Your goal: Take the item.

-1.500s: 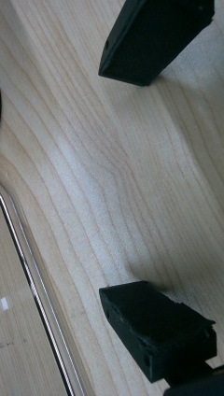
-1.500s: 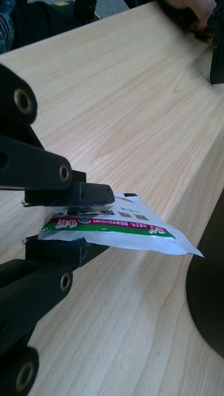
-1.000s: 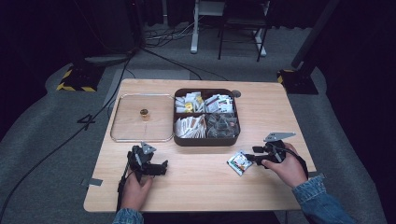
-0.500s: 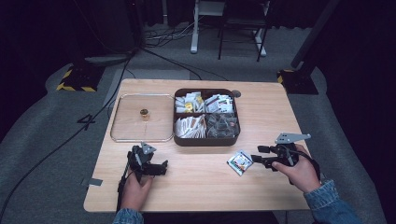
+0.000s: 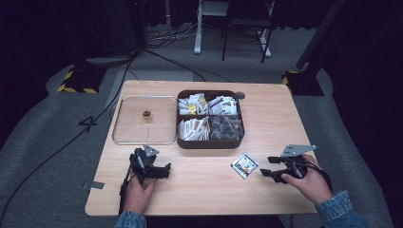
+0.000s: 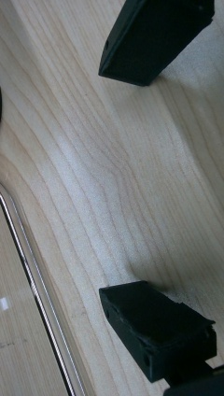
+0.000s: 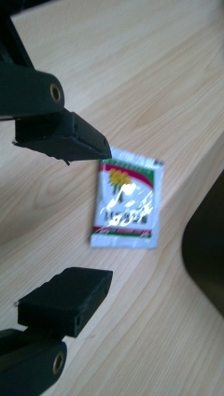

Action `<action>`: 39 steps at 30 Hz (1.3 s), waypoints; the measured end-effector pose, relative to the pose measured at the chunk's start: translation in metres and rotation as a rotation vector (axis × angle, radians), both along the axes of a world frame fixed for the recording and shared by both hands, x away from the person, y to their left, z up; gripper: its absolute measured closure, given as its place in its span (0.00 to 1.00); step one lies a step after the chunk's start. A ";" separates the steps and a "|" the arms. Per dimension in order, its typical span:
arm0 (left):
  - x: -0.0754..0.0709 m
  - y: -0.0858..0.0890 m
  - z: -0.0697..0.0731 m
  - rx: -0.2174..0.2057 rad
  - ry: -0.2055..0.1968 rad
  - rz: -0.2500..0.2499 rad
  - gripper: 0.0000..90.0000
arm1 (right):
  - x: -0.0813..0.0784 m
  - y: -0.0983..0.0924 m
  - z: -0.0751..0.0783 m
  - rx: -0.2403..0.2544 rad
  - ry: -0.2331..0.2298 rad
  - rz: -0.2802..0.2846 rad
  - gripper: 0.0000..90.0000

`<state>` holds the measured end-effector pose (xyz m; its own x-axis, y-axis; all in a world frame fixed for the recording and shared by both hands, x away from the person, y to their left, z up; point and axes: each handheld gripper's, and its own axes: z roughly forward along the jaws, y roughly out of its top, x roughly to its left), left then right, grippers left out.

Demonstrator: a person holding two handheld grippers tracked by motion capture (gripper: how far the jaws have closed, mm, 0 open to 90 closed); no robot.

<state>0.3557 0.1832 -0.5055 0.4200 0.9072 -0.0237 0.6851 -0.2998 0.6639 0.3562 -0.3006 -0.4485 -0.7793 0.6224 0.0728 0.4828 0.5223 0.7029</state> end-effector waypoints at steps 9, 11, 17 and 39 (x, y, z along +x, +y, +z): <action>0.000 0.000 0.000 0.000 0.001 0.000 0.00 | 0.004 -0.017 -0.026 -0.033 0.008 -0.025 0.37; 0.000 0.000 0.000 0.000 0.000 0.000 0.00 | 0.004 -0.018 -0.030 -0.031 0.000 -0.020 0.36; 0.000 0.000 0.000 0.000 0.000 0.000 0.00 | 0.000 -0.018 -0.040 -0.041 -0.012 -0.014 0.36; 0.000 0.000 0.000 0.000 0.000 0.000 0.00 | -0.002 -0.006 -0.057 -0.035 -0.074 0.009 0.04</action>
<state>0.3557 0.1832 -0.5055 0.4199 0.9073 -0.0237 0.6851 -0.2998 0.6639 0.3546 -0.3068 -0.5055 -0.7872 0.6167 -0.0069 0.4255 0.5512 0.7178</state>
